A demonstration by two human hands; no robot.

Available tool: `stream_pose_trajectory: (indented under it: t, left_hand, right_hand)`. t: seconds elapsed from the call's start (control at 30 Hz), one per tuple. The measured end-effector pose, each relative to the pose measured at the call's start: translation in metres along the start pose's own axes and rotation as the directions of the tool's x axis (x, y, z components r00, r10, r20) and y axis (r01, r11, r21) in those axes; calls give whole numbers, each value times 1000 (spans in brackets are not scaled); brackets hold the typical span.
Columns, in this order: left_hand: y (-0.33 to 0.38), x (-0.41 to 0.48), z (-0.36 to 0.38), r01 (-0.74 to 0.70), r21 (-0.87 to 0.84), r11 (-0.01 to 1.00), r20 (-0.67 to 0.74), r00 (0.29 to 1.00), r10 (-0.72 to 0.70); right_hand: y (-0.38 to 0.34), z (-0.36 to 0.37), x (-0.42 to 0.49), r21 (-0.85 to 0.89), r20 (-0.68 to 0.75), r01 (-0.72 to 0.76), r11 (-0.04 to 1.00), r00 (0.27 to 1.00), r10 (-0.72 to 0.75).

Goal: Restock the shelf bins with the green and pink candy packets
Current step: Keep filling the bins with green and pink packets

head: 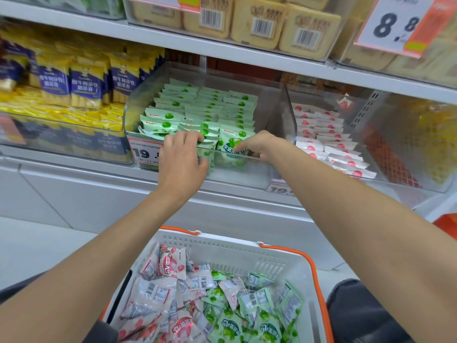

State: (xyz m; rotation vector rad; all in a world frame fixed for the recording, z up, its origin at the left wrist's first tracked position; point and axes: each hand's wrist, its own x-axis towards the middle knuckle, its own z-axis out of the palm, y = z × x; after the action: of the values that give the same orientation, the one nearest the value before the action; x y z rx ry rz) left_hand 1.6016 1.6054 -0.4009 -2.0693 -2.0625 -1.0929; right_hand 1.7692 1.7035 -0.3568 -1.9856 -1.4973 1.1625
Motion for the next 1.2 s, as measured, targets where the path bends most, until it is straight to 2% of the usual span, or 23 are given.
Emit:
stream_pose_trajectory:
  t: [0.1,0.17,0.2,0.27,0.33,0.37,0.4,0.43,0.47,0.5,0.57,0.6,0.67,0.73,0.77,0.83,0.9,0.93,1.0,1.03,1.1,1.2]
  left_hand:
    - [0,-2,0,-2,-36,999,-12,1000,1]
    - [3,-7,1,12,-165,986,-91,995,-27]
    - [6,-11,1,5,-219,976,-136,990,-36]
    - [14,-23,6,-1,-286,958,-131,991,-38]
    - [22,-39,16,73,-380,922,17,997,-72]
    - [26,-49,22,152,-417,896,120,987,-111]
    - [28,-59,29,246,-430,869,226,961,-161]
    - [28,-70,36,340,-418,843,328,921,-209]
    - [26,-81,45,427,-379,821,431,867,-252]
    - [23,-93,53,492,-316,811,528,802,-280]
    - [15,-117,67,533,-177,828,664,685,-299]
    - [10,-128,73,535,-126,835,703,642,-305]
    - [2,-149,80,536,-47,843,750,577,-325]
    - [-4,-163,82,515,17,857,774,536,-337]
    - [-6,-168,82,499,33,866,785,523,-332]
    - [-5,-173,83,462,50,886,804,507,-310]
    - [-5,-176,84,431,67,900,815,496,-299]
    - [-5,-178,85,418,77,905,822,487,-295]
    - [-7,-183,88,384,78,920,838,474,-269]
    - [-8,-185,89,376,73,924,847,466,-257]
    - [-8,-190,89,383,63,922,862,444,-243]
    - [-5,-192,88,362,50,931,886,413,-209]
  right_hand:
    - [-1,-1,-9,-61,-42,73,995,996,-75]
    - [1,-1,-16,-194,-159,166,967,967,-198]
    - [4,-2,-20,-266,-228,234,935,928,-296]
    - [14,-2,-31,-363,-314,410,837,791,-524]
    - [30,1,-51,-418,-333,574,704,625,-706]
    - [43,5,-62,-433,-313,628,647,568,-761]
    - [57,11,-70,-438,-274,663,607,544,-793]
    - [75,19,-77,-435,-223,679,592,556,-801]
    - [94,27,-82,-426,-160,675,603,600,-784]
    - [116,36,-84,-421,-75,645,638,676,-733]
    - [167,51,-91,-400,138,526,751,844,-518]
    - [197,59,-93,-388,231,436,812,899,-372]
    - [258,74,-102,-424,372,285,859,920,-122]
    - [314,90,-109,-593,480,255,764,874,80]
    - [334,98,-112,-671,494,246,700,852,174]
    - [361,109,-114,-737,489,227,636,829,271]
    - [375,115,-110,-758,521,312,573,818,244]
    - [380,118,-108,-769,544,392,505,816,196]
    - [386,123,-107,-770,622,583,258,777,101]
    - [387,126,-108,-746,664,650,145,741,102]
    - [391,136,-110,-714,696,700,18,707,122]
    - [392,141,-112,-713,682,693,-108,721,125]
